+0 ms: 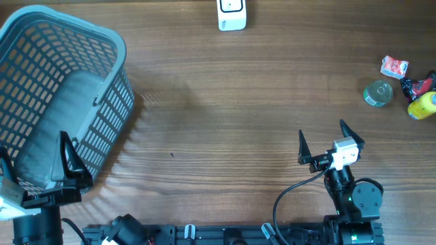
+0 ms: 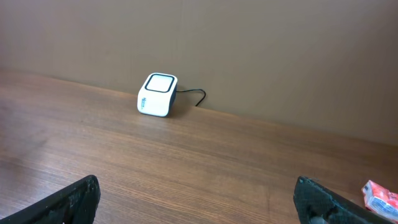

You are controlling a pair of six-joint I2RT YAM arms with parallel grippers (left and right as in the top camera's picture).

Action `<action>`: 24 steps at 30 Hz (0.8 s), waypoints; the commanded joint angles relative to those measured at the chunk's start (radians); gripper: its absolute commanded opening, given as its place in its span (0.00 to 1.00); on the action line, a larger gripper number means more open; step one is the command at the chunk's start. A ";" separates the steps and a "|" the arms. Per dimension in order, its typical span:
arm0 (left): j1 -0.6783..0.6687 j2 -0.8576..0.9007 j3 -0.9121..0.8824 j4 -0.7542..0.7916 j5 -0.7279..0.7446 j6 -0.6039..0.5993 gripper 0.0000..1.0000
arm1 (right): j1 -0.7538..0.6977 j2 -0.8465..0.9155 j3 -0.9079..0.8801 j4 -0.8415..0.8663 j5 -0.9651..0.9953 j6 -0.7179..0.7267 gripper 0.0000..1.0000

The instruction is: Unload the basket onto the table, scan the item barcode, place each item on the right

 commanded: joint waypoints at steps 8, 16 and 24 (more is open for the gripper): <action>0.286 0.007 -0.129 -0.121 0.383 -0.161 1.00 | 0.001 -0.012 -0.001 0.003 0.026 0.019 1.00; 0.497 -0.150 -0.544 0.348 0.573 -0.176 1.00 | 0.001 -0.012 -0.001 0.003 0.026 0.019 1.00; 0.611 -0.299 -0.890 0.634 0.657 -0.164 1.00 | 0.001 -0.012 -0.001 0.003 0.026 0.019 1.00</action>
